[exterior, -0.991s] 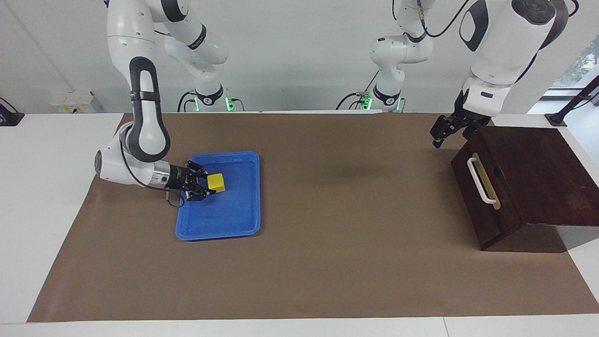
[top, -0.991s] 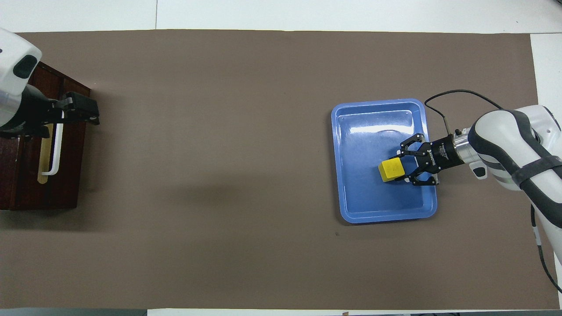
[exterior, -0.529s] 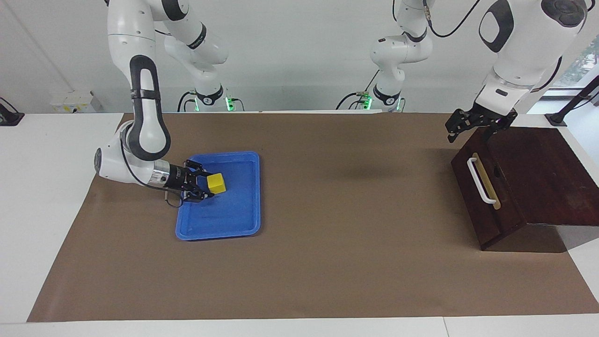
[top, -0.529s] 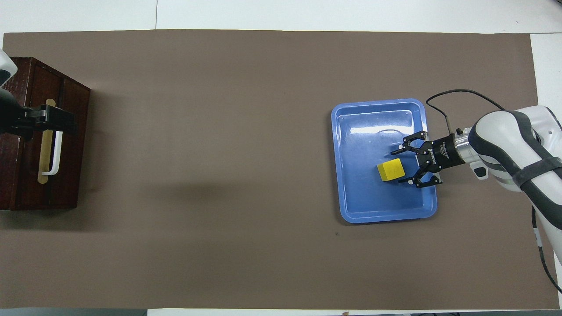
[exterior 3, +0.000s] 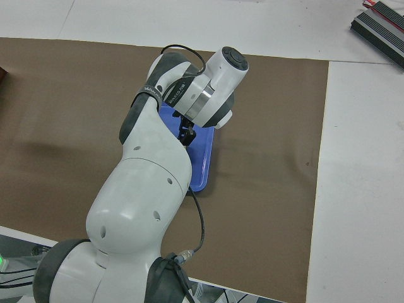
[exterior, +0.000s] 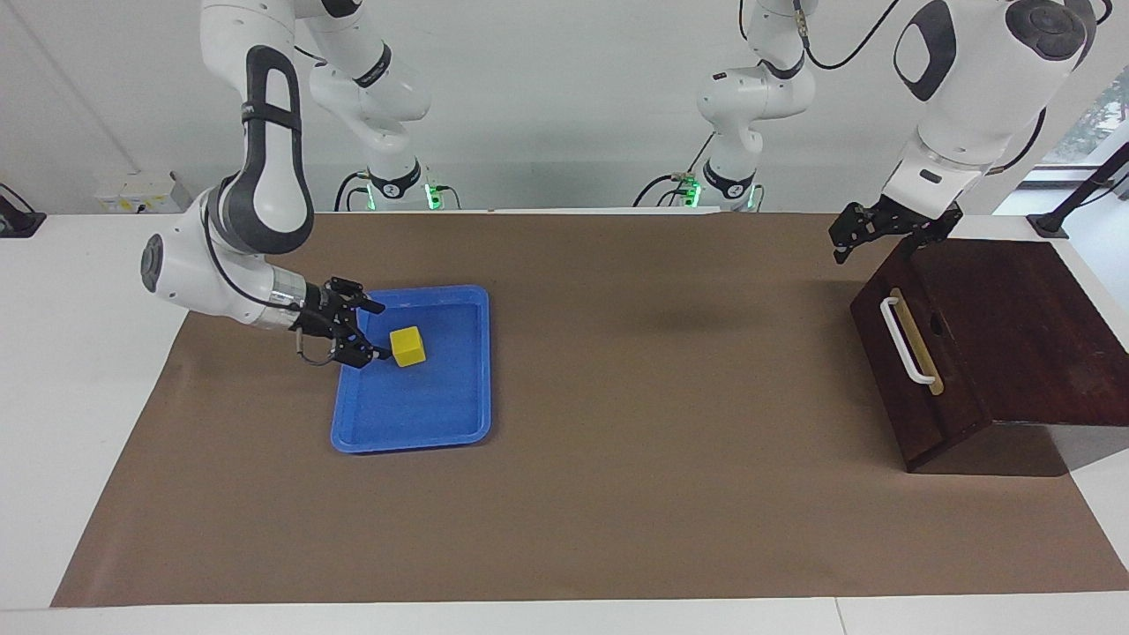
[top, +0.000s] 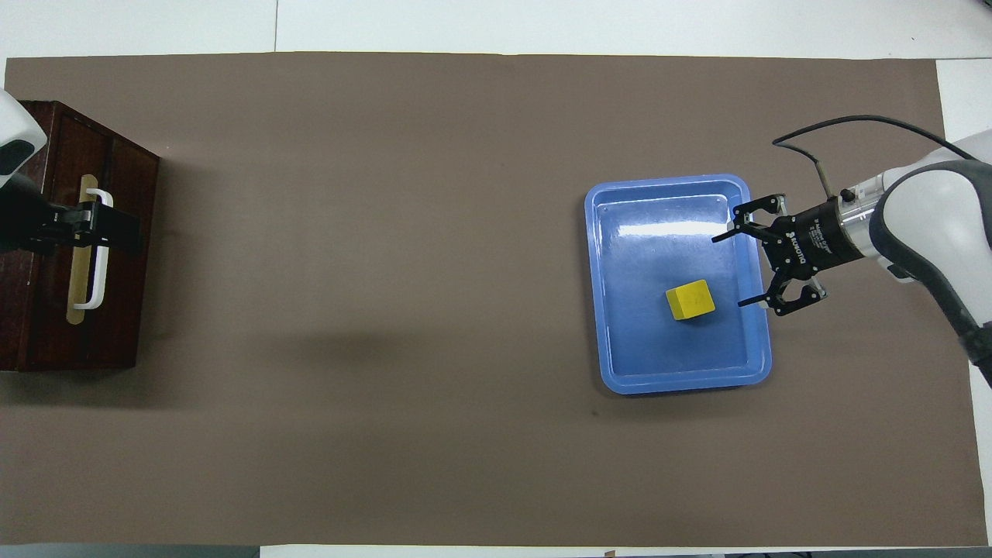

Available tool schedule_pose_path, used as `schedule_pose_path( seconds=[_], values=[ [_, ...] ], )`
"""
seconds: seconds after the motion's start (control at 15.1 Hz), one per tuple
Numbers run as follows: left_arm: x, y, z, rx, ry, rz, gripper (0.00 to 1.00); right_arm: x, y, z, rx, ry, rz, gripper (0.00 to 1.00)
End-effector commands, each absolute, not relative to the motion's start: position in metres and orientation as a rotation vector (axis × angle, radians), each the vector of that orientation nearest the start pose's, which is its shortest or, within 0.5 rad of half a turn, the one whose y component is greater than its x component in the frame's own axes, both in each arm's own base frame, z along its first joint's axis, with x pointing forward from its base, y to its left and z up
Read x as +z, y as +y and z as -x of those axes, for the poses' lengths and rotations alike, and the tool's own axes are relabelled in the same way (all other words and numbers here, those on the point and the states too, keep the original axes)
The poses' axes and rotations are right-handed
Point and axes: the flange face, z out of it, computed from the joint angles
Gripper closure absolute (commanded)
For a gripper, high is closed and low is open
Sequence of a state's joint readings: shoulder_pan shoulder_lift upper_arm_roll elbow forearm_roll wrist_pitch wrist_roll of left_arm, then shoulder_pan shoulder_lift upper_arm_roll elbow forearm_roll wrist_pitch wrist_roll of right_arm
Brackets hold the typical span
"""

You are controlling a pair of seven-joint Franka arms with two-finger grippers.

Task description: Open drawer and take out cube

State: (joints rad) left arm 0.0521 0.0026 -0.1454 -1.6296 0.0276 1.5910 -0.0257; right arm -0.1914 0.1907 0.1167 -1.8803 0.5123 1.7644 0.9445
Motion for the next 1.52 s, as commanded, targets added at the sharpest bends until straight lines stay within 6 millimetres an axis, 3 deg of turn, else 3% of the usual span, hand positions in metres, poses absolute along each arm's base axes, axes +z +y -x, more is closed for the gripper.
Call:
schedule_pose_path(
  seconds=[0.0, 0.26, 0.46, 0.66, 0.93, 1.12, 1.45],
  values=[
    [0.603, -0.046, -0.545, 0.051, 0.132, 3.115, 0.00, 0.447, -0.002, -0.582, 0.557, 1.242, 2.508, 0.00],
    [0.604, -0.051, -0.543, 0.071, 0.142, 3.144, 0.00, 0.495, -0.017, -0.586, 0.418, 0.749, 2.822, 0.00],
    [0.604, -0.054, -0.543, 0.069, 0.149, 3.147, 0.00, 0.537, -0.023, -0.575, 0.266, 0.370, 3.001, 0.00],
    [0.603, -0.058, -0.543, 0.069, 0.159, 3.145, 0.00, 0.576, -0.011, -0.559, 0.156, 0.041, 3.131, 0.00],
    [0.601, -0.058, -0.542, 0.074, 0.161, 3.144, 0.00, 0.598, 0.000, -0.549, 0.102, -0.084, 3.205, 0.00],
    [0.602, -0.058, -0.542, 0.074, 0.158, 3.144, 0.00, 0.590, 0.001, -0.535, 0.204, -0.072, 3.214, 0.00],
    [0.599, -0.060, -0.539, 0.086, 0.161, 3.142, 0.00, 0.582, -0.001, -0.529, 0.257, 0.037, 3.194, 0.00]
  ],
)
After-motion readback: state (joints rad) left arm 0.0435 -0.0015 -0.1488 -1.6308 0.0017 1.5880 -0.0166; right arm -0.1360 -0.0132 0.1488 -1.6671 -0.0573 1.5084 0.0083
